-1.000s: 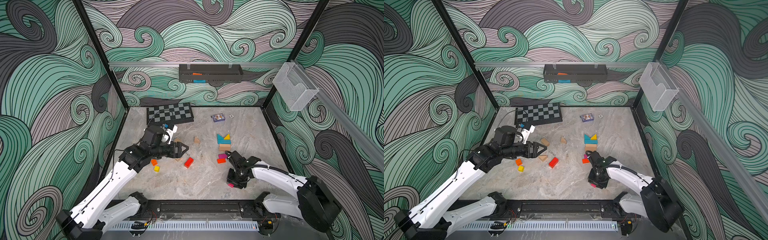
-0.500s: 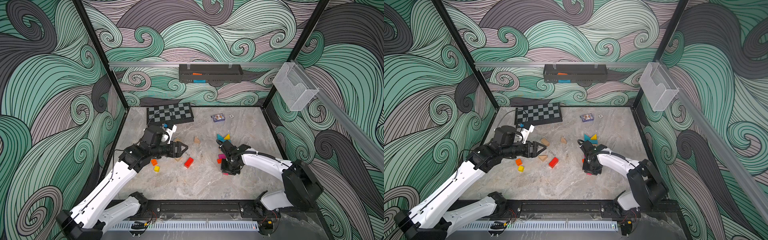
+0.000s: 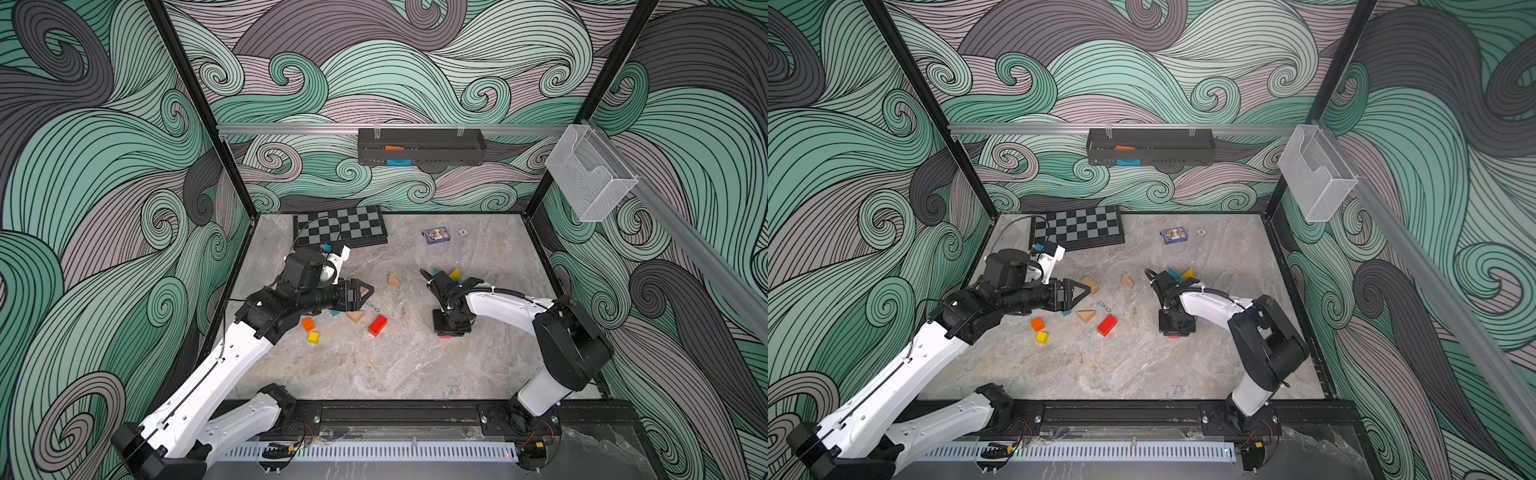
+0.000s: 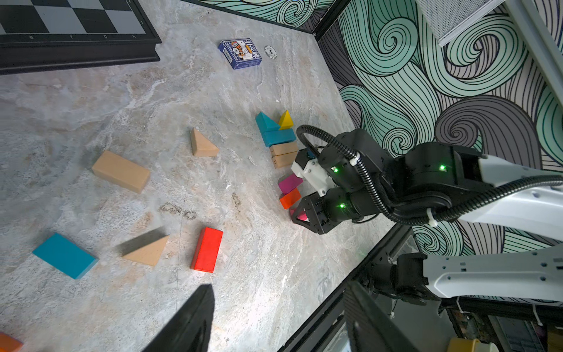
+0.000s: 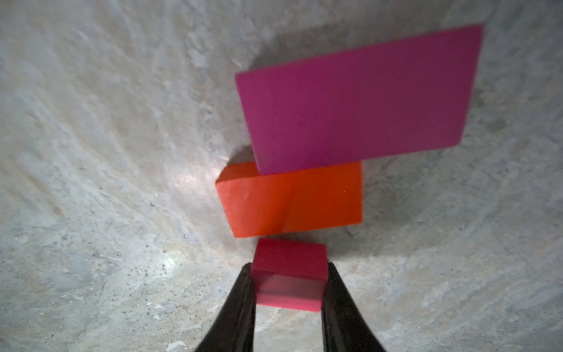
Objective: Assemble a carrot with building blocks
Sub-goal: Assemble the building block at the center of the board.
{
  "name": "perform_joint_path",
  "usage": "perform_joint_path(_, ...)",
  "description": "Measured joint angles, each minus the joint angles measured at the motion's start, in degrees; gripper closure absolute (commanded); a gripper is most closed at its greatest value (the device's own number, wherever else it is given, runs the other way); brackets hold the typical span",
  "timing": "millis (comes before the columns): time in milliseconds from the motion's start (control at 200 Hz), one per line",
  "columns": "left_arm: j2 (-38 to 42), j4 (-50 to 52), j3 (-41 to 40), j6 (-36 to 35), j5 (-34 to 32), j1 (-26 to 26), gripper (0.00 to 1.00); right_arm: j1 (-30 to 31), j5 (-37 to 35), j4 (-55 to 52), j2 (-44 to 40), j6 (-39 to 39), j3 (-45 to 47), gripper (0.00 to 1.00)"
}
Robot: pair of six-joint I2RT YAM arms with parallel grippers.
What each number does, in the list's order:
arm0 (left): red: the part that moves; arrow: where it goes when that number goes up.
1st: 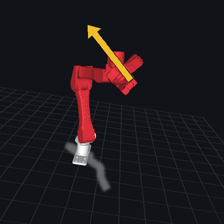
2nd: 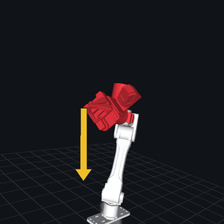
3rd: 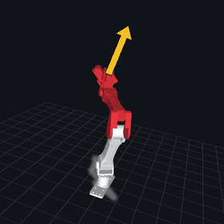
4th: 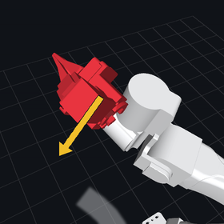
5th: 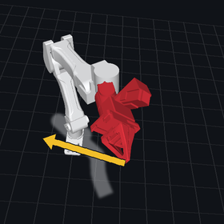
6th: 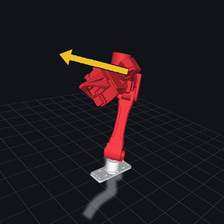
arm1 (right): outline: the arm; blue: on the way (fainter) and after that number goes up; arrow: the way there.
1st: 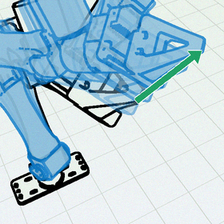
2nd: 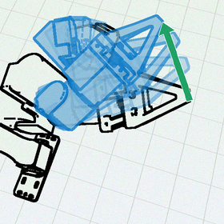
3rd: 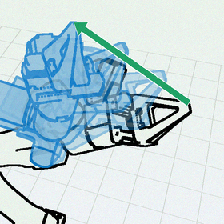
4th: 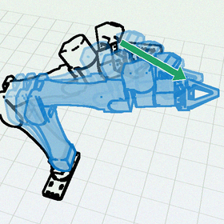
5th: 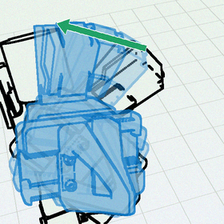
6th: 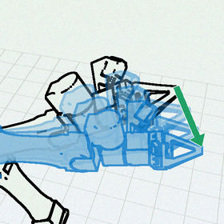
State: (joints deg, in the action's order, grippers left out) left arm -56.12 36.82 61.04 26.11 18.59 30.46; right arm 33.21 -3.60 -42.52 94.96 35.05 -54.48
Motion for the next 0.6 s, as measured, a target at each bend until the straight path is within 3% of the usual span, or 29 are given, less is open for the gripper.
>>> perform_joint_path(600,-0.7,-0.4,0.1,0.0,-0.1,-0.2,0.32,-2.8,-0.5,3.1,1.9,-0.6,-1.7,0.83)
